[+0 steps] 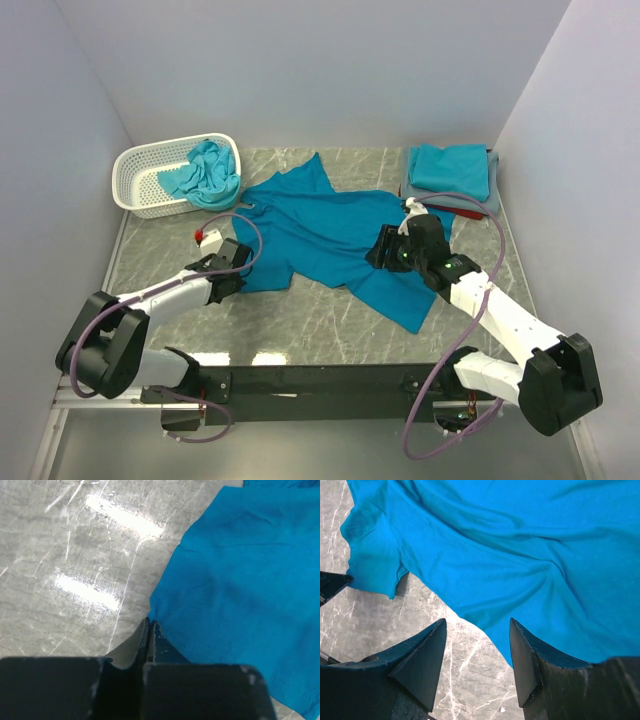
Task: Fold and stack the t-shirts
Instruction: Fold the tshirt
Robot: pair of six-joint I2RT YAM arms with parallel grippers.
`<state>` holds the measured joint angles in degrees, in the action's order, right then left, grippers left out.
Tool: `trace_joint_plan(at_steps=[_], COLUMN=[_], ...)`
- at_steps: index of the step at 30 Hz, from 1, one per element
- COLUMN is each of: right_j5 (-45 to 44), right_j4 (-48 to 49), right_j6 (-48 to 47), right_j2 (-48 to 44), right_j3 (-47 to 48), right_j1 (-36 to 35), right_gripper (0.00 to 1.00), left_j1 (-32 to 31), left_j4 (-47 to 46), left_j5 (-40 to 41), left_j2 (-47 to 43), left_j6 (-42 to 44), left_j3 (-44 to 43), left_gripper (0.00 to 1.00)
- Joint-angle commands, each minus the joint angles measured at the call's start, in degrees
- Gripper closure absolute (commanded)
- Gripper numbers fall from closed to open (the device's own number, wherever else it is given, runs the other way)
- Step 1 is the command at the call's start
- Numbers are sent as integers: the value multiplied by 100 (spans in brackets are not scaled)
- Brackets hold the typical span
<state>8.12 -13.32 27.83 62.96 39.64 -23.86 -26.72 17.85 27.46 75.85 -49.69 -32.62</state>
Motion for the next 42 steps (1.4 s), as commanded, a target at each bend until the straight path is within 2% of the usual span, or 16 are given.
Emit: trace_joint_plan(at_steps=[1,6,11,19,22,23,27,32,42], right_j5=[-118,-266,-513,-1259,-1163,-1372,-1603,-1822,-2421], right_j4=[58,-12,-214,-1321,-1611,-1769,-2420,-2763,-3081], right_j6=[46,108,284,854,1109,1206,1601,2155,2929], right_j2=[-82,14,-64,-749,-1110,-1197,-1295,-1418,-583], right_j3=[-61,-140,-395,-940,-1037,-1002,-1002,-1072,-1116], right_j1=[21,21,13,-93,-145,-163,-198,-418,-567], right_gripper=[40,40,41,44,48,48,49,52,51], left_j1=[-9,-9,-9,0,0,0,0,0,0], left_j4=[44,-88,-308,-589,-624,-633,-712,-748,-950], left_j5=[-215,-277,-399,-672,-681,-663,-917,-1015,-1436], left_j2=[61,-105,-887,-1837,-1934,-1943,-1899,-1978,-2031], left_j6=[73,188,372,662,742,759,803,830,838], left_j3=[-51,-25,-69,80,142,151,195,274,432], left_gripper=[100,100,100,100,100,100,100,100,100])
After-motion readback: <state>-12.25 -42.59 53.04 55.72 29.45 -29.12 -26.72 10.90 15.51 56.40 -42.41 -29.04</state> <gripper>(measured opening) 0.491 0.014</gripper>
